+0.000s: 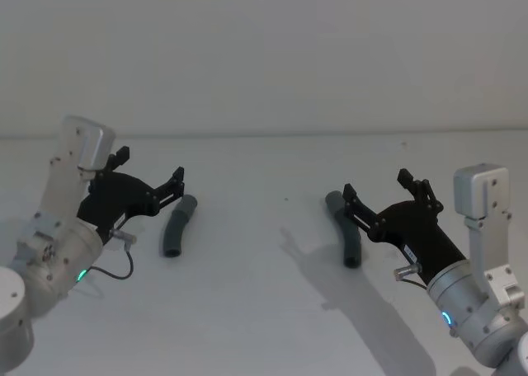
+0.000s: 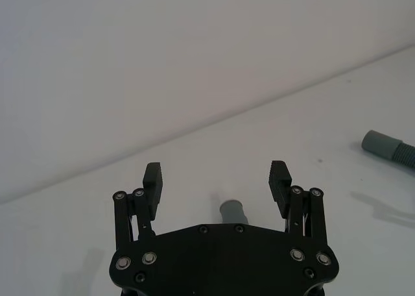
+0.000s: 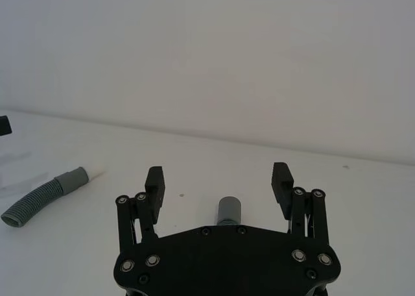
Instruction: Use both hands to pick up one end of the pipe from the table, align the ends, and insert them.
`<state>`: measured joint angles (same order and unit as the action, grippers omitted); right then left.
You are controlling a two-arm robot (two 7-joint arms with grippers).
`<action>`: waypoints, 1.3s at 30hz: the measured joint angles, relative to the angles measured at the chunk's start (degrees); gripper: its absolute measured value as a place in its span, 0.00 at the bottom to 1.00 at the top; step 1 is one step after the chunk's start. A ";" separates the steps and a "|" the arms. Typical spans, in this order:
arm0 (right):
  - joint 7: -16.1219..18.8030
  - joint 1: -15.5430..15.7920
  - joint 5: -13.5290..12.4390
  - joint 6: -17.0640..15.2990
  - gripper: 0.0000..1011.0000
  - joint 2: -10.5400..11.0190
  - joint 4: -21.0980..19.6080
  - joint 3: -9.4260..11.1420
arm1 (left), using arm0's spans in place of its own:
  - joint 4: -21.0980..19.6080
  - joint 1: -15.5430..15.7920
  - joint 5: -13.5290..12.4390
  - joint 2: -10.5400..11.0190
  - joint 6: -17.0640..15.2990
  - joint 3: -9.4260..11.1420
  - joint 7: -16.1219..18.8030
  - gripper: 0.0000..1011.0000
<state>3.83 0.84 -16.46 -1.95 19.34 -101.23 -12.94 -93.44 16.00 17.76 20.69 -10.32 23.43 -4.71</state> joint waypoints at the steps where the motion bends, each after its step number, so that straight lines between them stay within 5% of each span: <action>1: 0.00 0.00 0.00 0.00 0.99 0.00 0.00 0.00 | -0.05 0.21 0.04 0.06 -0.52 0.00 -0.13 0.99; 16: 0.00 0.00 0.00 0.00 0.99 0.00 0.00 0.00 | 1.65 5.57 0.33 1.11 -10.36 1.30 -4.34 0.99; 39: 0.00 0.00 0.00 0.00 0.99 0.00 0.00 0.00 | 10.71 10.77 0.04 -0.64 -14.16 3.73 -9.89 0.99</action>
<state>3.82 0.84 -16.46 -1.95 19.34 -101.23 -12.94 -82.72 26.76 17.80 20.05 -24.48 27.17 -14.60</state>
